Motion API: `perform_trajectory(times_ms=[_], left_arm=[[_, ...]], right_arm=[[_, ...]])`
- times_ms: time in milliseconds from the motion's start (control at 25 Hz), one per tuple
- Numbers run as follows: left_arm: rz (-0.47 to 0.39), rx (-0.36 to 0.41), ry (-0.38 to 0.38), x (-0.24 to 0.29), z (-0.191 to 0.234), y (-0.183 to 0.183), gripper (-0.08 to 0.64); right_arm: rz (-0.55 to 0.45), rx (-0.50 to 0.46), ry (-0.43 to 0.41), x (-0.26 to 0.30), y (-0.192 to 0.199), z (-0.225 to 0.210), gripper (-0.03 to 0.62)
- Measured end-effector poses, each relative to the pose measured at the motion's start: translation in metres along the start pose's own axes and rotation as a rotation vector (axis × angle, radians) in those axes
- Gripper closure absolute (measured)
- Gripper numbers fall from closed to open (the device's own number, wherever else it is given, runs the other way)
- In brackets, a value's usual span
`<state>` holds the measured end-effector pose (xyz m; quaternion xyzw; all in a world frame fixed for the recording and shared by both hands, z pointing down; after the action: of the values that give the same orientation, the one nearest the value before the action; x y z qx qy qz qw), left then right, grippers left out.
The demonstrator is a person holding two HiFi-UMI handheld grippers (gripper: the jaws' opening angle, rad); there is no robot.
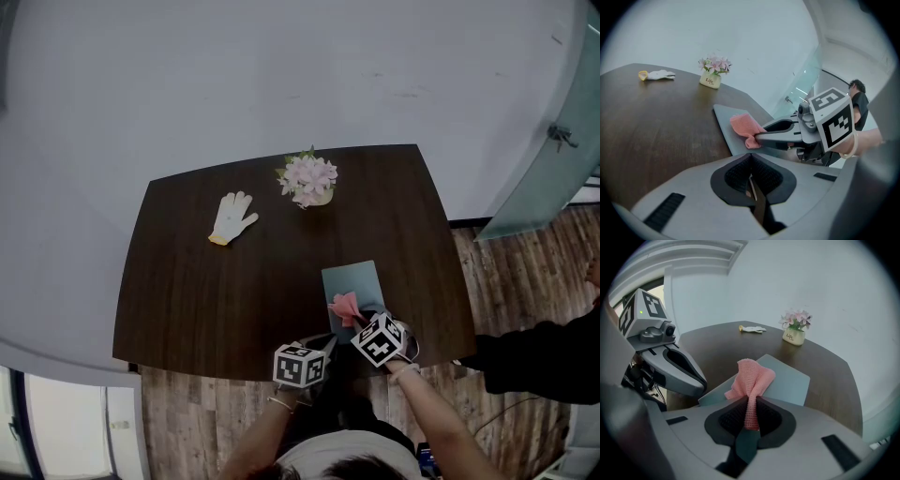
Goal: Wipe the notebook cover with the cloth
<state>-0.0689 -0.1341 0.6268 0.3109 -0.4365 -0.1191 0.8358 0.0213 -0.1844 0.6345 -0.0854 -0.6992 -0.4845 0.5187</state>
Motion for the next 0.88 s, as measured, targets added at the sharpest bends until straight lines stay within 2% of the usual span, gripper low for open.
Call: perform_trajectory(times_ms=[880], left_arm=[[0.001, 0.009, -0.015, 0.006, -0.009, -0.004, 0.540]], right_arm=[[0.033, 0.060, 0.109, -0.027, 0.041, -0.041, 0.543]])
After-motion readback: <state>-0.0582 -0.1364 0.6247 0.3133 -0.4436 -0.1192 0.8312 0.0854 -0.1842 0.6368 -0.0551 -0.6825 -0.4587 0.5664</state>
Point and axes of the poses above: the fingertips, and each gripper's own axes: x forward along the fingers, z to its left, y out of its underside, the point moved 4 cm from there along -x, backward along the fingers, and after that the axes turned 5 degrees about -y, right-handed, at the moved point
